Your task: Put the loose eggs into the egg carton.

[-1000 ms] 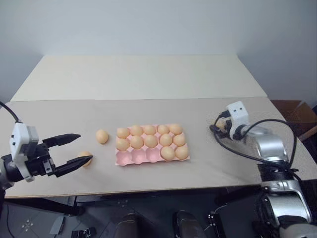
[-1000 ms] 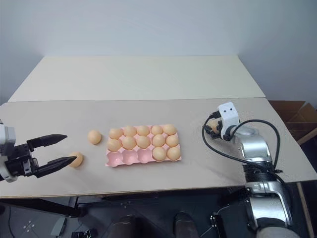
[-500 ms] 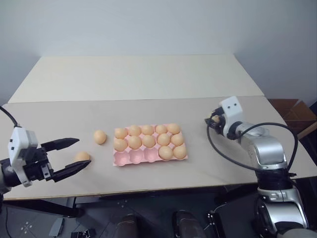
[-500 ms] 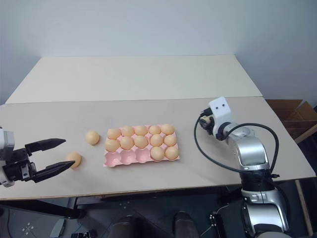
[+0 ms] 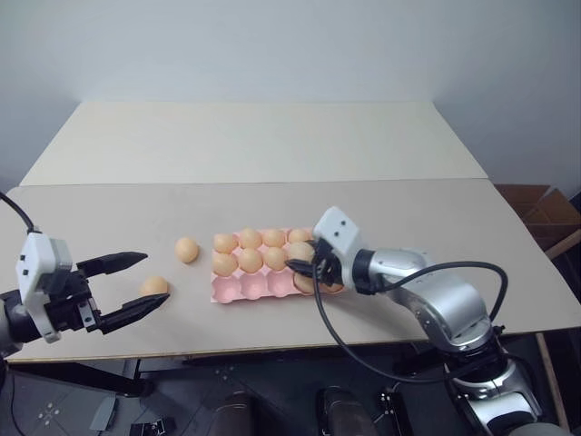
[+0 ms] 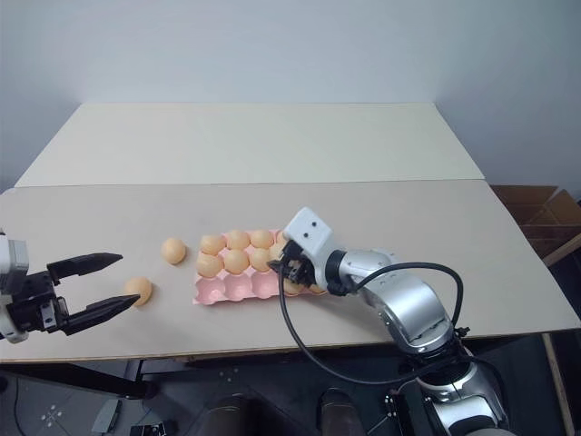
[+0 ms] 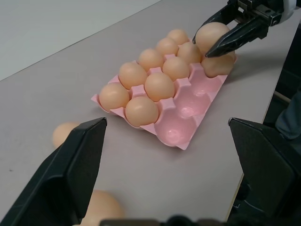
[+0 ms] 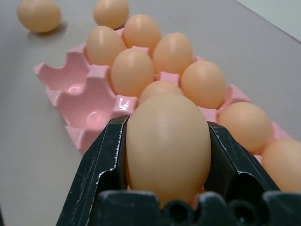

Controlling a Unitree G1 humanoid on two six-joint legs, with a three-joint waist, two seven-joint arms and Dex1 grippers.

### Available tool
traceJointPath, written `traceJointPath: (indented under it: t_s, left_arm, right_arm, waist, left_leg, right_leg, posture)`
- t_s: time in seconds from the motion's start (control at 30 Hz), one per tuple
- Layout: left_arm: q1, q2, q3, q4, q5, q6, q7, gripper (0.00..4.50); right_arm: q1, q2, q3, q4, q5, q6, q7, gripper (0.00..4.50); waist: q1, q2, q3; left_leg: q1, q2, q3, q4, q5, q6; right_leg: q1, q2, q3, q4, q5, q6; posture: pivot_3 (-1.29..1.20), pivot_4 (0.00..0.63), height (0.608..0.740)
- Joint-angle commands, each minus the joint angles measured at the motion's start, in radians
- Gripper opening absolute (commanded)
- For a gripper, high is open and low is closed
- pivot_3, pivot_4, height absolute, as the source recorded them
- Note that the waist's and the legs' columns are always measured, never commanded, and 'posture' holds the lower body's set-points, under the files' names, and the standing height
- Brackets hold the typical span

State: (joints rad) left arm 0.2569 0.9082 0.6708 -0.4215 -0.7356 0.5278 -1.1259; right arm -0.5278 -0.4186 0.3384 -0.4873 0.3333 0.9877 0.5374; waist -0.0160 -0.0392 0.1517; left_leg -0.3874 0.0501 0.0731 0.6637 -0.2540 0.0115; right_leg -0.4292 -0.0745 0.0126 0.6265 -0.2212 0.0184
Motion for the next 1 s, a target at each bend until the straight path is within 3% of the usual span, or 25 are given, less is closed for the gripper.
traceJointPath:
  t_s: [0.03,0.17,0.3,0.43,0.63,0.87,1.0]
  left_arm:
    - [0.007,-0.002,0.037,-0.033,-0.015,-0.003,0.01,4.5]
    - [0.023,-0.012,0.04,-0.044,-0.017,-0.008,0.017,4.5]
    - [0.033,-0.023,0.039,-0.056,-0.019,-0.011,0.025,4.5]
    - [0.034,-0.031,0.046,-0.053,-0.031,-0.006,0.03,4.5]
    - [0.044,-0.022,0.078,-0.032,-0.031,0.0,0.02,4.5]
    - [0.165,0.001,0.22,0.031,-0.003,-0.009,-0.078,4.5]
    - [0.208,-0.019,0.254,0.049,-0.003,-0.009,-0.087,4.5]
  right_arm:
    - [-0.019,0.013,0.028,-0.012,-0.019,-0.04,0.003,1.89]
    - [-0.027,0.025,0.057,-0.009,-0.027,-0.041,0.01,1.89]
    - [-0.029,0.028,0.074,-0.003,-0.039,-0.036,0.016,3.15]
    - [-0.021,0.021,0.011,-0.007,-0.013,-0.056,0.037,4.49]
    - [0.04,-0.094,-0.223,-0.033,0.064,-0.123,0.124,4.49]
    - [0.258,-0.331,-0.502,-0.002,0.142,-0.407,0.413,4.49]
    - [0.394,-0.411,-0.623,0.045,0.187,-0.504,0.555,4.49]
  waist:
    - [-0.002,0.0,0.0]
    - [-0.001,0.0,0.0]
    - [0.0,0.0,0.0]
    - [0.001,0.0,0.0]
    - [0.009,0.0,0.0]
    - [0.002,-0.001,0.0]
    - [0.004,-0.001,0.0]
  left_leg:
    - [0.0,0.0,0.0,0.0,0.0,0.0]
    - [0.001,0.001,0.0,0.0,0.0,0.0]
    - [0.001,0.0,0.0,0.0,0.0,0.0]
    - [0.001,0.0,0.0,0.0,0.0,0.0]
    - [0.0,-0.001,0.0,0.0,0.0,0.0]
    - [0.001,0.0,-0.001,-0.001,-0.001,0.0]
    - [0.004,0.0,-0.001,-0.001,-0.001,0.0]
  right_leg:
    - [0.0,0.0,0.0,0.0,0.0,0.0]
    - [0.0,0.001,0.0,0.002,-0.001,-0.001]
    - [0.0,0.0,0.0,0.001,-0.001,-0.001]
    - [0.0,0.0,0.0,0.001,-0.001,-0.001]
    - [0.001,0.0,-0.001,0.0,-0.001,-0.001]
    - [0.002,0.0,-0.001,-0.002,-0.002,0.001]
    - [0.004,0.0,-0.001,-0.002,-0.005,-0.002]
  posture:
    - [0.0,0.15,0.74]
    - [0.0,0.15,0.74]
    - [0.0,0.15,0.74]
    - [0.0,0.15,0.74]
    - [0.0,0.15,0.74]
    - [0.0,0.15,0.74]
    - [0.0,0.15,0.74]
